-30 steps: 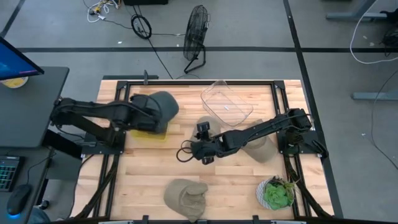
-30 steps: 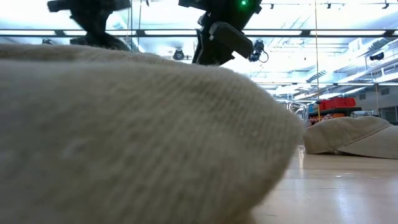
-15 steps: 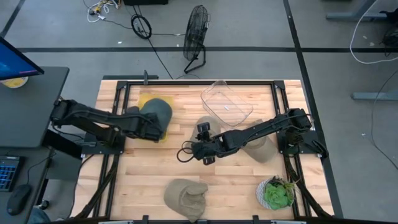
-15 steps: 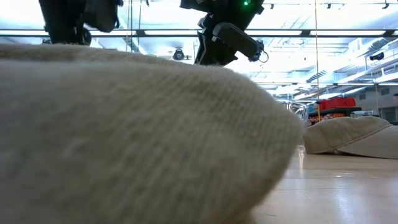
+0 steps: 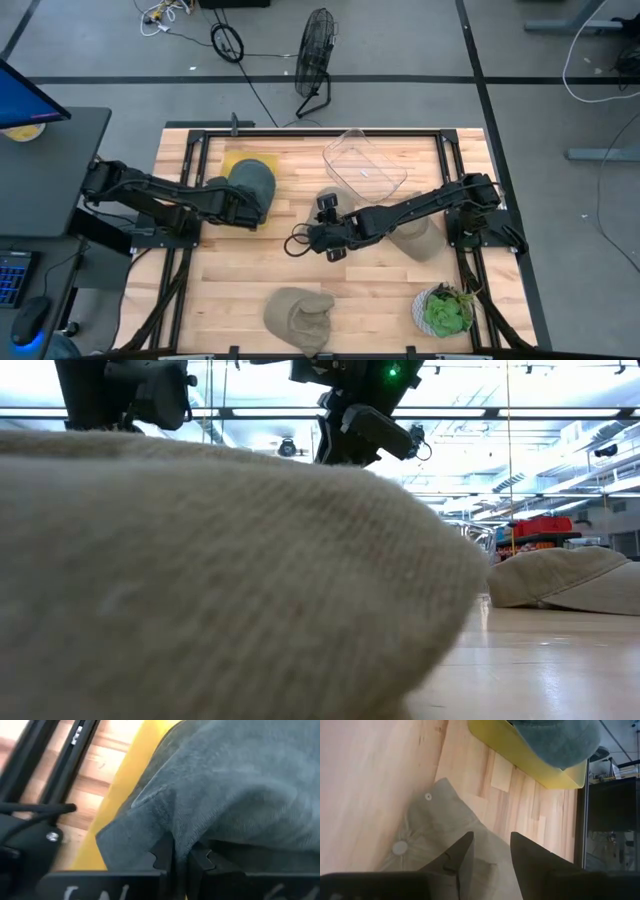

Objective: Pick & Place hat
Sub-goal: Put the black cap into the yellow bin

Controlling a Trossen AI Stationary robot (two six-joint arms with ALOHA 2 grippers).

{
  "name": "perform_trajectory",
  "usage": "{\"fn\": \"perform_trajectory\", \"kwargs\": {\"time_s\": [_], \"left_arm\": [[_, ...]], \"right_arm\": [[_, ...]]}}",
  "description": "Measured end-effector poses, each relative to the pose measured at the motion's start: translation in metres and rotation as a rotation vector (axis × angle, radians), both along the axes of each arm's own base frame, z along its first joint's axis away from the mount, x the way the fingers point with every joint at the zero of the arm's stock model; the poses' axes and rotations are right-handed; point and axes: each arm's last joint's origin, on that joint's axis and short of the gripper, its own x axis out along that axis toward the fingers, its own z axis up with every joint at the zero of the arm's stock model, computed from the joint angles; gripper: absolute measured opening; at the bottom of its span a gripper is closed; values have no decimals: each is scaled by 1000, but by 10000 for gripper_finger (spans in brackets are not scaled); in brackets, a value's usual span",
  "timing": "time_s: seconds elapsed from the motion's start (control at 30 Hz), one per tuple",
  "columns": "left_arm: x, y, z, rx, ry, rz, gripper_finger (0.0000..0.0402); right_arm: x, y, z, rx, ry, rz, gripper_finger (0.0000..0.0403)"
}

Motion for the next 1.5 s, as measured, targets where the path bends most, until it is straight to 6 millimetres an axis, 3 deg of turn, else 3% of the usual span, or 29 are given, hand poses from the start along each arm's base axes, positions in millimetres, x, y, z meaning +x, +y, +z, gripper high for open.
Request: {"fn": "perform_trajectory", "kwargs": {"time_s": [0.23, 0.43, 0.7, 0.93, 1.1, 1.33, 1.5], "left_arm": [[1, 0, 6, -10, 127, -179, 88], [3, -2, 26, -49, 238, -305, 132], [20, -1, 57, 27, 495, -882, 163], [25, 12, 55, 24, 754, -1246, 163], [27, 28, 43, 24, 792, -1289, 163], [16, 42, 17, -71, 833, -1274, 161], [13, 52, 14, -86, 783, -1144, 110]], "right_arm": [[1, -6, 0, -1, 5, -14, 130], [-1, -8, -1, -6, 25, -19, 130], [-1, -8, -1, -5, 25, -19, 130], [0, -7, -2, 30, 28, -8, 130], [1, -5, -2, 100, 28, 30, 130], [3, -4, -1, 126, 12, 43, 130], [5, -3, 0, 131, -14, 44, 130]]}}
